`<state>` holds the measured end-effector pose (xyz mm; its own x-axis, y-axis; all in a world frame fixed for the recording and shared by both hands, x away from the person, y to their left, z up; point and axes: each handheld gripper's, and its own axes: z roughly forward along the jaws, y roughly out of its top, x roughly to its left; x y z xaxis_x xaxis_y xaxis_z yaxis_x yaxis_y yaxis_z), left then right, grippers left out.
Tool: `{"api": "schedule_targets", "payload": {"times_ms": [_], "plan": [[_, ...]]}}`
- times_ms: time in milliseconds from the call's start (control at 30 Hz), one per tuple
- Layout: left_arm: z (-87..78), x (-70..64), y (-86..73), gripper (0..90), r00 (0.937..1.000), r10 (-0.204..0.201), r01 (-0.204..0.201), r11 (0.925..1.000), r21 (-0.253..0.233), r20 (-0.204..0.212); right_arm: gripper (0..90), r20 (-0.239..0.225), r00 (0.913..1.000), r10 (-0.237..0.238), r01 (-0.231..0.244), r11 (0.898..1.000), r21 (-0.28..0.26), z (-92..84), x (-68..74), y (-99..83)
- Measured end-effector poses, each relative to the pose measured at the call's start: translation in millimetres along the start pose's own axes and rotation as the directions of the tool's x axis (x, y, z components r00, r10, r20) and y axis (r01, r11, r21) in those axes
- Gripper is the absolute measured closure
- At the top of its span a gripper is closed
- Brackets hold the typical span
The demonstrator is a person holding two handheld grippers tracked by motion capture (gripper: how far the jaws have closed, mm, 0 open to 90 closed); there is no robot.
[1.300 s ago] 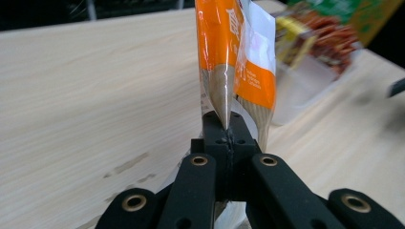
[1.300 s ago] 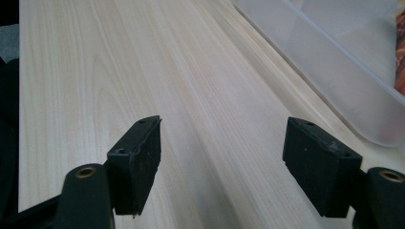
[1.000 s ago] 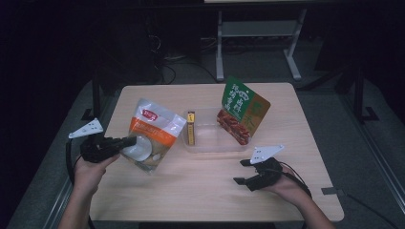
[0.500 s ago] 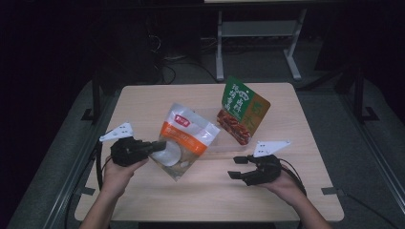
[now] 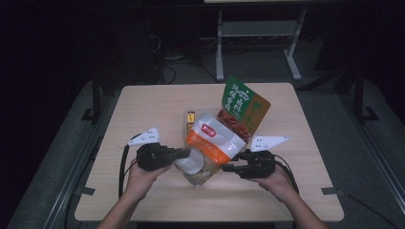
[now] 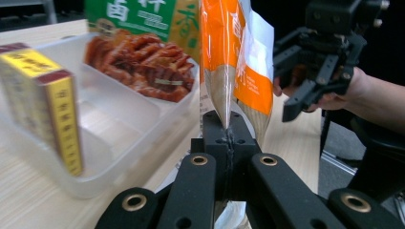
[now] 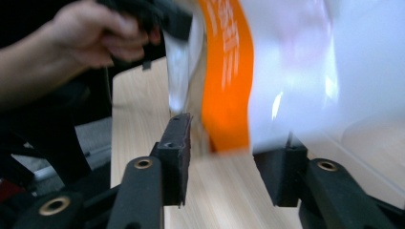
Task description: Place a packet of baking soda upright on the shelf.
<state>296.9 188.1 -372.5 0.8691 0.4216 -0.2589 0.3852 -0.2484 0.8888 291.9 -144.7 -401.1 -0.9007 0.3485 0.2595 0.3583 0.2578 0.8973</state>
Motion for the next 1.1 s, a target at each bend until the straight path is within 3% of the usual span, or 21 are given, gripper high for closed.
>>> {"api": "schedule_targets", "payload": {"times_ms": [233,333,500,767,900,1100], "plan": [[11.0,-2.0,-3.1,89.9,0.9993,-0.007,0.008,0.9999,-0.009,0.036,81.3,-0.020,0.9998,0.007,-0.008,0.999,-0.048,-3.7,0.6,5.1],[14.5,-2.4,-5.0,89.8,0.9994,-0.006,0.006,1.0000,-0.001,0.033,88.6,-0.012,0.9999,0.001,-0.002,0.999,-0.039,-3.8,1.5,5.9],[20.0,0.7,-8.1,89.6,0.9997,0.015,-0.015,0.9996,0.025,0.018,90.0,-0.017,0.9995,-0.028,0.027,0.999,-0.019,-3.1,3.2,6.8],[29.0,2.3,-9.6,85.9,0.9992,0.038,-0.039,0.9978,0.053,0.012,90.0,-0.099,0.9951,0.002,-0.006,0.999,-0.036,-8.3,3.8,12.8],[29.9,2.8,-10.6,71.1,0.9985,0.047,-0.045,0.9966,0.070,-0.026,90.0,-0.116,0.9932,-0.004,0.000,0.999,-0.037,-8.2,6.5,14.4],[17.5,0.2,-10.3,49.2,0.9948,0.072,-0.065,0.9940,0.088,-0.073,90.0,-0.117,0.9928,-0.025,0.021,0.999,-0.031,-9.8,10.2,17.0]]}}
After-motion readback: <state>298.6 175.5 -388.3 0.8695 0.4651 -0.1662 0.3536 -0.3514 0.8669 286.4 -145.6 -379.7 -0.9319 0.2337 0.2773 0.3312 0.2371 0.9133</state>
